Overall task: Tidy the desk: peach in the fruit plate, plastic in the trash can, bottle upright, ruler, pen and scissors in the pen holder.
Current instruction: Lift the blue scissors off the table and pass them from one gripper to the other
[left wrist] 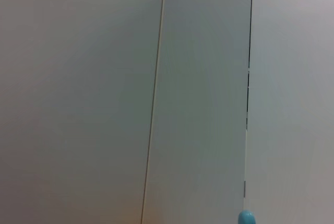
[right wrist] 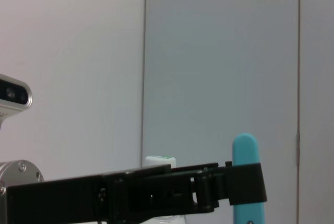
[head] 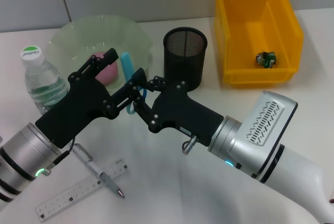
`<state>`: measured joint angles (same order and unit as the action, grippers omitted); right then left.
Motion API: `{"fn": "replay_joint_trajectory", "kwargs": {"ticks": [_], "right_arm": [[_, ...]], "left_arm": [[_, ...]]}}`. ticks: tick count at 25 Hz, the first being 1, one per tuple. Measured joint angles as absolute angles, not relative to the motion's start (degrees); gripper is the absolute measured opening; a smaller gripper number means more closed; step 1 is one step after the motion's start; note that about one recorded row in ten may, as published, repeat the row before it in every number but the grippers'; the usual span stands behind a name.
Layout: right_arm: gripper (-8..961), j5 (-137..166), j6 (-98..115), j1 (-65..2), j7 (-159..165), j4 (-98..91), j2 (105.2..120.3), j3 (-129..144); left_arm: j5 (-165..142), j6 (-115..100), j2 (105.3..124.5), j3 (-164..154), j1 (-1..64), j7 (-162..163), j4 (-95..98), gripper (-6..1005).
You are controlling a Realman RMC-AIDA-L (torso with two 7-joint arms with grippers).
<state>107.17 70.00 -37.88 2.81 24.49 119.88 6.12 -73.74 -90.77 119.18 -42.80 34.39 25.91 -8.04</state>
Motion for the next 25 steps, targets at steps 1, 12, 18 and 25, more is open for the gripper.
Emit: {"fn": "replay_joint_trajectory", "kwargs": {"ticks": [1, 12, 18, 25], "right_arm": [[237, 107.17, 70.0, -37.88, 2.8, 24.49, 119.88, 6.12], [237, 107.23, 69.96, -38.12, 2.72, 24.61, 119.88, 6.06], [236, 107.23, 69.95, -38.01, 2.72, 24.52, 119.88, 6.06], [236, 107.23, 69.96, -38.13, 2.72, 24.29, 119.88, 6.06]], "left_arm": [[-73.8, -90.52, 119.18, -42.79, 34.35, 25.9, -8.0, 686], [-73.72, -89.98, 119.18, -42.72, 34.09, 25.85, -7.99, 568], [-73.68, -89.48, 119.18, -42.71, 34.14, 26.27, -7.94, 391], [-73.64, -88.98, 119.18, -42.71, 34.51, 26.3, -7.99, 213]]}}
